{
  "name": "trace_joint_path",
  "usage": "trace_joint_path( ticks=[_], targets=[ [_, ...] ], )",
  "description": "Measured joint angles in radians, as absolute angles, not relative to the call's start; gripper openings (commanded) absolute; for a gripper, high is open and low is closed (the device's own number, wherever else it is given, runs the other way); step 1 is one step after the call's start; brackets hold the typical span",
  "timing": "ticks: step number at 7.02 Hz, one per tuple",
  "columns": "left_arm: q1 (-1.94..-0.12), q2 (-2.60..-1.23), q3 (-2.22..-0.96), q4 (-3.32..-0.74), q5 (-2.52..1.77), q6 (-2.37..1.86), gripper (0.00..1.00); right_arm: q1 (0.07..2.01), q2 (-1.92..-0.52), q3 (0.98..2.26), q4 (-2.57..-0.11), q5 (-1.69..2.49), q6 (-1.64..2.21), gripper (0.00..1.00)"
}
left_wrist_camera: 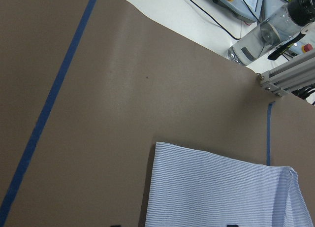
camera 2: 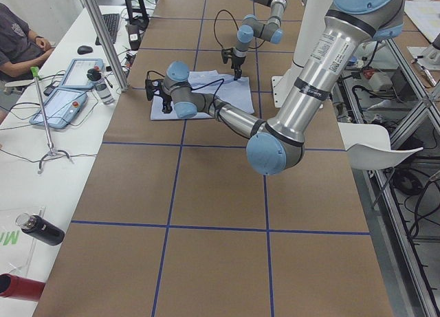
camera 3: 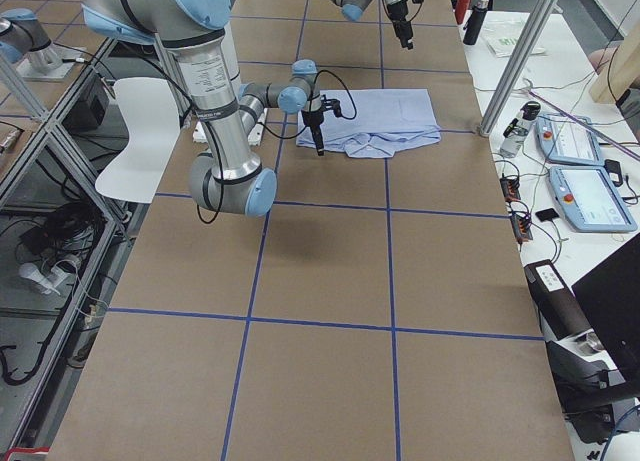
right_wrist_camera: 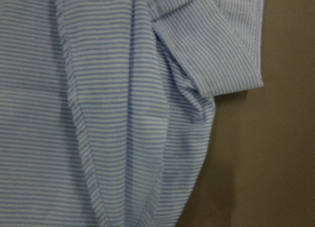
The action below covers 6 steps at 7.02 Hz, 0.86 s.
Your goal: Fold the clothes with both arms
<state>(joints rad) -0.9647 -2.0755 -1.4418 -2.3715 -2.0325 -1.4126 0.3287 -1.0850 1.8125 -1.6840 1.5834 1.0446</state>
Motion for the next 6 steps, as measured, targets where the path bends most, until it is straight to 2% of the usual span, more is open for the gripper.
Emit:
trace_joint_path(
  ticks=[2,3,6],
  targets=[
    [-0.966,-2.075,-1.447,-2.372,-2.033,-1.413,0.77,0.352,-1.221,1.932,-1.684,1.584,0.948,1.0],
    [-0.967,-2.075,-1.45,-2.372,-2.032,-1.413,0.77,0.362,-1.232,1.955,-1.688,1.587,0.927,1.0],
    [-0.971,-2.04,-1.498,-2.371,-2.037,-1.407,0.76,0.392,-1.001,1.836,-1.761,1.589,0.927,1.0]
  ],
)
